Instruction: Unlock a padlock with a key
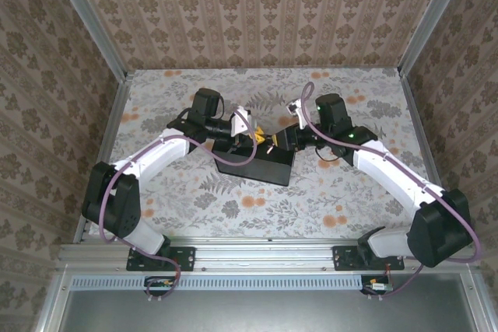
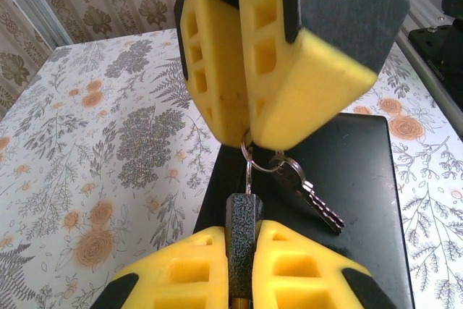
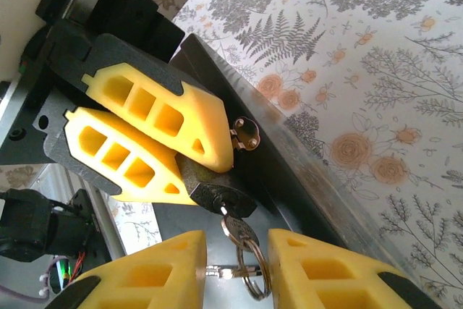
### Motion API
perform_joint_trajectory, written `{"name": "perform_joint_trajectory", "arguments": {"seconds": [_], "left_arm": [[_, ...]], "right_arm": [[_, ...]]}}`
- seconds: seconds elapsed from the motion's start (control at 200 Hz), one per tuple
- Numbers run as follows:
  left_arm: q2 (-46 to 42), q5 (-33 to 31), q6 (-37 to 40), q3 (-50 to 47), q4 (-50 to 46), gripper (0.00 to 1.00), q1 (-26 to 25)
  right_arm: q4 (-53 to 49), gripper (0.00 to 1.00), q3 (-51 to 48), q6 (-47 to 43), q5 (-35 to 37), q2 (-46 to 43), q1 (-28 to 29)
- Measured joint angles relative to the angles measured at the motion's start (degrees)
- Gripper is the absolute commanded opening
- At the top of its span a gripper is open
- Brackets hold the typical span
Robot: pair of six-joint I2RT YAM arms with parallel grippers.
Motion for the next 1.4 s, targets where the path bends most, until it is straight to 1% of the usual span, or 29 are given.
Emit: {"name": "perform_joint_trajectory", "arguments": {"seconds": [0.115,0.265,0.55,0.805,0.97,1.215,1.4], "left_arm": [[0.0,0.3,0.0,0.0,-0.2,0.0,0.0],[0.0,0.5,0.0,0.0,-0.5,0.0,0.0],[0.0,1.4,0.0,0.0,-1.0,0.0,0.0],[0.0,1.4,0.5,0.3,-2.5,0.0,0.1],[0.0,1.4,0.5,0.9,-4.0,0.0,0.5],[0.7,2.0,1.3,2.4,-6.9,0.0,1.3],[1.4,3.5,2.0,3.1,-8.1,0.0,1.6]], "right_arm": [[0.0,0.29,0.0,-1.6,-1.4,0.8,0.0],[0.0,0.26,0.0,-3.9,-2.6,0.9,0.0],[0.1,0.13,0.0,-6.4,-3.0,1.4,0.0],[2.3,0.05,-0.9,-7.1,-3.9,1.5,0.0],[3.5,0.03,-0.9,-7.7,-3.8,2.5,0.8],[5.6,0.0,-1.1,-11.7,-0.4,2.3,2.7],[7.9,0.0,-3.2,-17.0,5.7,0.3,5.5]]}}
